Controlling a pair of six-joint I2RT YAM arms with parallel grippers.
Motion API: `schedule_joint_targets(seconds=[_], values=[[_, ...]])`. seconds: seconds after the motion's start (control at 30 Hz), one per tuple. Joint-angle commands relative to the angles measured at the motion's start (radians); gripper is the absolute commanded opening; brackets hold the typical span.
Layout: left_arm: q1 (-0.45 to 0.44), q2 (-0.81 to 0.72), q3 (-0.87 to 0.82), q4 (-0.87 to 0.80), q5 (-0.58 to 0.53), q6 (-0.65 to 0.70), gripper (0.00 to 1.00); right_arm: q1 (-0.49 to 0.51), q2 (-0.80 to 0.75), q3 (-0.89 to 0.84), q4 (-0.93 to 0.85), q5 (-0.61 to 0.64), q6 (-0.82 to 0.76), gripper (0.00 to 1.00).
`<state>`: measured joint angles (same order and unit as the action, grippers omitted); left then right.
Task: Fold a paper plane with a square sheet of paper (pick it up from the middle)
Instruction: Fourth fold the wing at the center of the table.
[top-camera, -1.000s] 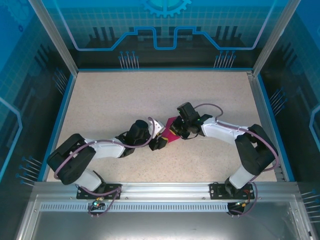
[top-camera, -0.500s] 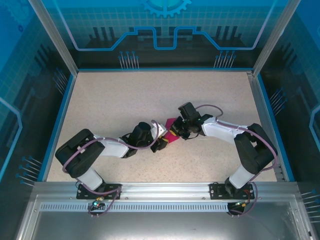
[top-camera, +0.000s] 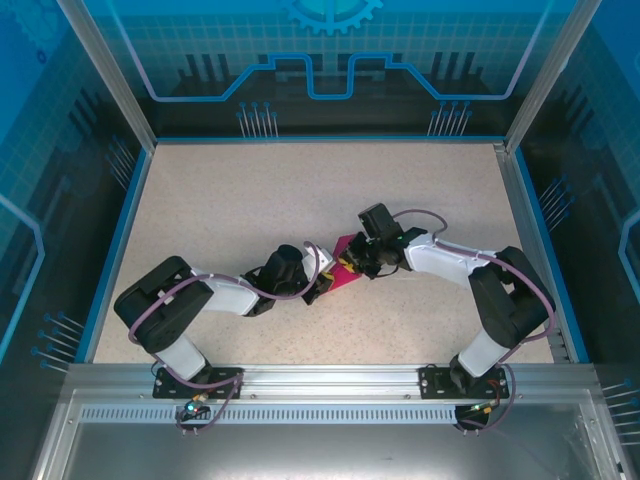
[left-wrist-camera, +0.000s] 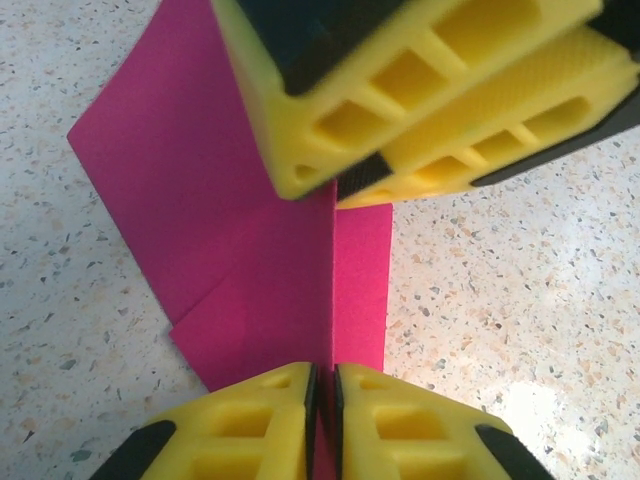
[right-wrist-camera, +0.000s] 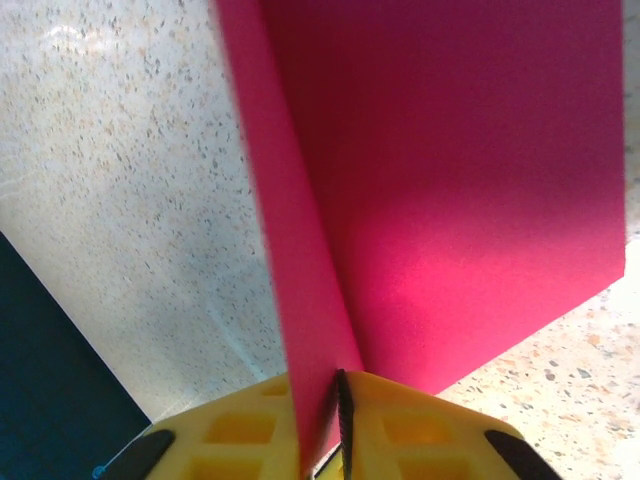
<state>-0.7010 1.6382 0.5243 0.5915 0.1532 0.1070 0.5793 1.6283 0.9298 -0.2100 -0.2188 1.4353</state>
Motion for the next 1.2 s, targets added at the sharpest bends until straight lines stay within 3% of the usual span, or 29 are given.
schedule_joint_targets(seconds=[0.0, 0.17, 0.33, 0.53, 0.73, 1.17], values=[[-0.009, 0.012, -0.014, 0.022, 0.003, -0.009, 0.12, -0.024, -0.017, -0.012, -0.033, -0.014, -0.042, 0.32], [-0.009, 0.002, -0.009, 0.002, 0.045, -0.102, 0.09, -0.061, -0.109, -0.058, -0.009, 0.008, -0.212, 0.56], [-0.006, -0.004, 0.005, -0.036, 0.071, -0.247, 0.07, -0.11, -0.223, -0.152, 0.015, 0.016, -0.388, 0.61], [-0.008, -0.003, 0.019, -0.059, 0.101, -0.425, 0.06, -0.139, -0.241, -0.209, 0.082, -0.074, -0.512, 0.61], [-0.004, -0.007, 0.012, -0.035, 0.086, -0.571, 0.05, -0.129, -0.173, -0.205, 0.138, -0.152, -0.564, 0.52], [0.022, -0.006, -0.003, -0.007, 0.1, -0.726, 0.05, -0.069, 0.011, -0.111, 0.167, -0.186, -0.589, 0.45]])
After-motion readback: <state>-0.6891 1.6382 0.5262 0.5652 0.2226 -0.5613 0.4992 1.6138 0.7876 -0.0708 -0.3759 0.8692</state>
